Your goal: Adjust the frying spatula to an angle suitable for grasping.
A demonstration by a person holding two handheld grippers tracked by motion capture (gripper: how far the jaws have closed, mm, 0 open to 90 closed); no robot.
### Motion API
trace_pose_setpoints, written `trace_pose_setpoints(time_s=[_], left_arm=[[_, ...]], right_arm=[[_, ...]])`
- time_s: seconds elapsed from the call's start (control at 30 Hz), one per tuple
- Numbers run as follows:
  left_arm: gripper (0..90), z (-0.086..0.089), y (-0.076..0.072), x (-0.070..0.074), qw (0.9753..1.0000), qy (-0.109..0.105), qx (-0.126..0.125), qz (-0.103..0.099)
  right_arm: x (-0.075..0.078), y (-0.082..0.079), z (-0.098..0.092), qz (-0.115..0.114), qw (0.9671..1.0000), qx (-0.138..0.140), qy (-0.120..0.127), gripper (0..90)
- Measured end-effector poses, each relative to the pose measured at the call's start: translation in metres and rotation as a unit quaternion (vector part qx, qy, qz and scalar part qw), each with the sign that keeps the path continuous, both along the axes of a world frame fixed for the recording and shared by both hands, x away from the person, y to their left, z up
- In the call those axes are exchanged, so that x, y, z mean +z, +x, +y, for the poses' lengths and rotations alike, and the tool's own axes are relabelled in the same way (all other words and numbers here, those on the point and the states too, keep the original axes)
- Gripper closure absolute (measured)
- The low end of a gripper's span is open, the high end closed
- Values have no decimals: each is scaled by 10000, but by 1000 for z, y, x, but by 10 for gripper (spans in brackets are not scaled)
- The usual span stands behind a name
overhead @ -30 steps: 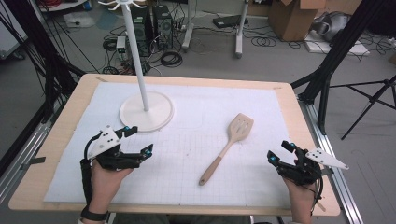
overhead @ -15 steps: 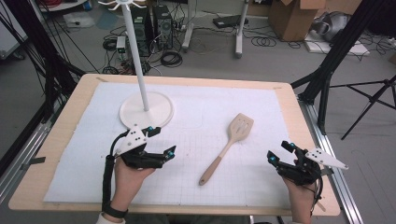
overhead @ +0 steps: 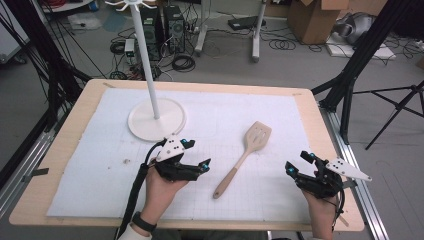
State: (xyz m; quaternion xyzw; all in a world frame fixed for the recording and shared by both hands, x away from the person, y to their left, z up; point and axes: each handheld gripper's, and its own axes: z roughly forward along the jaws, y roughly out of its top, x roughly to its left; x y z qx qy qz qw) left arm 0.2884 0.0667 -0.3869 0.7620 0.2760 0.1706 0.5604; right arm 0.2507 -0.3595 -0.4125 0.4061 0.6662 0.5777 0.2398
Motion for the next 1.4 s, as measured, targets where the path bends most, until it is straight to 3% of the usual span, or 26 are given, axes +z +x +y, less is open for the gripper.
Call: trace_pose_setpoints(time_s=[0.37, 0.7, 0.97, 1.13, 1.4], left_arm=[[236, -33, 9, -17, 9993, 62, -173, 311], [287, -68, 10, -25, 9981, 383, -167, 462], [359, -91, 12, -32, 9948, 762, -98, 673], [379, -101, 14, -37, 9907, 1101, -118, 796], [483, -109, 17, -43, 9850, 1404, 10, 1003]], right_arm=[[0, 0, -1, -7, 10000, -6, 26, 217], [0, 0, -1, 17, 10000, -8, 57, 218], [0, 0, -1, 36, 10000, -17, 56, 220], [0, 0, -1, 27, 10000, -6, 60, 222], [-1, 1, -1, 34, 10000, -15, 39, 223]])
